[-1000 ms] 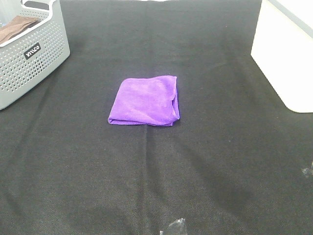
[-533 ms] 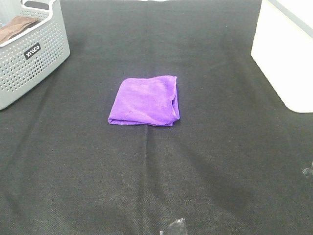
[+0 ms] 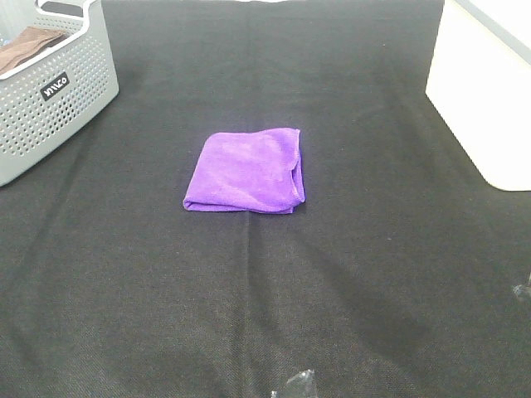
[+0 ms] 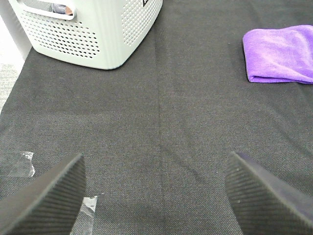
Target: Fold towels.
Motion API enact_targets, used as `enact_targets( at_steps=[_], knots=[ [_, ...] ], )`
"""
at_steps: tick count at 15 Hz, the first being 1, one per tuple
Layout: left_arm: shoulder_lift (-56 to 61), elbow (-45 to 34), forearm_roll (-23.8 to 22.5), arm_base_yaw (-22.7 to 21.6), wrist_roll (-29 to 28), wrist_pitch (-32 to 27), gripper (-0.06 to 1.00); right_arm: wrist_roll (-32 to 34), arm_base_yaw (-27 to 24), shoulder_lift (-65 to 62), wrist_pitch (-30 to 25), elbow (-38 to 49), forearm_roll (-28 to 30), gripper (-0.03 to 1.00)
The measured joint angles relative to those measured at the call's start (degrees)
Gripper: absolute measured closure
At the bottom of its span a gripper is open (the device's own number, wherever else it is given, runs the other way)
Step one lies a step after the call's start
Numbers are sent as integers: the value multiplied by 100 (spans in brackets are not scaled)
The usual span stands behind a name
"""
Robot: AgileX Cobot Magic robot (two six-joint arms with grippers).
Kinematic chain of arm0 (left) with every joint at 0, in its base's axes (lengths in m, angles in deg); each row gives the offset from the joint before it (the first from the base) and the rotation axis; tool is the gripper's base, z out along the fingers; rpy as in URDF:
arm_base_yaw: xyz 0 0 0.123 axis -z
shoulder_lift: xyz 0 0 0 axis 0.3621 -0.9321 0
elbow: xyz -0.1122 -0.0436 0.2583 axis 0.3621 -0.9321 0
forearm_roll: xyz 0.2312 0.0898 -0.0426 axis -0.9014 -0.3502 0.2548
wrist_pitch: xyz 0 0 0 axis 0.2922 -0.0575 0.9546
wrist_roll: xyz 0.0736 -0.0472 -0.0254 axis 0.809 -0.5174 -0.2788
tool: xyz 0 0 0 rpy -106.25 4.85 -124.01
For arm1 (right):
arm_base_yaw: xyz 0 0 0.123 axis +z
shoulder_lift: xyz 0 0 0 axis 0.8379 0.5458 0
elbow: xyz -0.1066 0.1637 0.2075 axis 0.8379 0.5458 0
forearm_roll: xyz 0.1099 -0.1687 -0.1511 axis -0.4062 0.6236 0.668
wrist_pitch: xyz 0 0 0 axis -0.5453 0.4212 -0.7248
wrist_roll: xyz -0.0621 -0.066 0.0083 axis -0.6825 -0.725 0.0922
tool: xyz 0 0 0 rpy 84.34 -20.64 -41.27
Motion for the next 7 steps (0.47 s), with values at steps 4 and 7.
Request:
enact_targets(
  at_steps=[4, 7],
  knots=[
    [0, 0, 6, 0, 0, 0, 22, 0, 0, 0, 0, 0, 0, 26],
    [0, 0, 6, 0, 0, 0, 22, 0, 0, 0, 0, 0, 0, 26]
  ],
)
